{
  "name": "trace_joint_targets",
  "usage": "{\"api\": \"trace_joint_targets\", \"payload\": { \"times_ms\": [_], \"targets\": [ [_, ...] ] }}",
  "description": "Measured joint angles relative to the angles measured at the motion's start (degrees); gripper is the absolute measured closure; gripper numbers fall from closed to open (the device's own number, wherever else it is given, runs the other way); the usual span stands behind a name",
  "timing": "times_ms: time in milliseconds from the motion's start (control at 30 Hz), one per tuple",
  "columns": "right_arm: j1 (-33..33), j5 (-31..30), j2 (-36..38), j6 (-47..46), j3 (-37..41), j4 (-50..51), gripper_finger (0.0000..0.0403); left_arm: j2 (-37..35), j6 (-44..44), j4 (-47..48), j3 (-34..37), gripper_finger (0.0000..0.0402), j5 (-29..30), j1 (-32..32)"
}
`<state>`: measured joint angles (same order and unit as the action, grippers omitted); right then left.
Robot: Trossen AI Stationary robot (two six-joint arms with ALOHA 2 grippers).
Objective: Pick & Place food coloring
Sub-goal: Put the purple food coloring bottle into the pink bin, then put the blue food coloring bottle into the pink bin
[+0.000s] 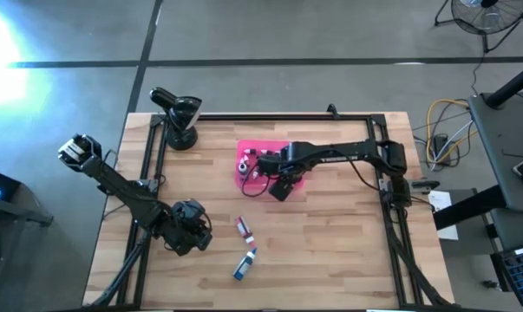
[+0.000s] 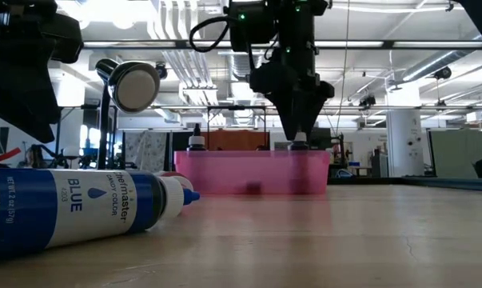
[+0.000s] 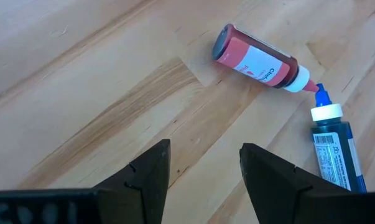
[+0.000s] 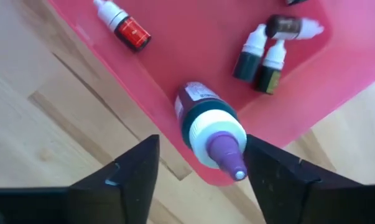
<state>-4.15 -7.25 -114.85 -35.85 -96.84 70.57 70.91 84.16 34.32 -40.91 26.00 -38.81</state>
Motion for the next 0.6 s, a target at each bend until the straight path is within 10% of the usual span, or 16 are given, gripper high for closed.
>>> {"api": "trace_joint_targets", "payload": {
  "times_ms": [600],
  "targets": [
    [12.02, -1.76, 9.83, 15.42, 0.01, -4.07, 0.0143, 0.00, -1.55, -0.04, 0.02, 0.0232, 0.34, 0.02]
  ]
}}
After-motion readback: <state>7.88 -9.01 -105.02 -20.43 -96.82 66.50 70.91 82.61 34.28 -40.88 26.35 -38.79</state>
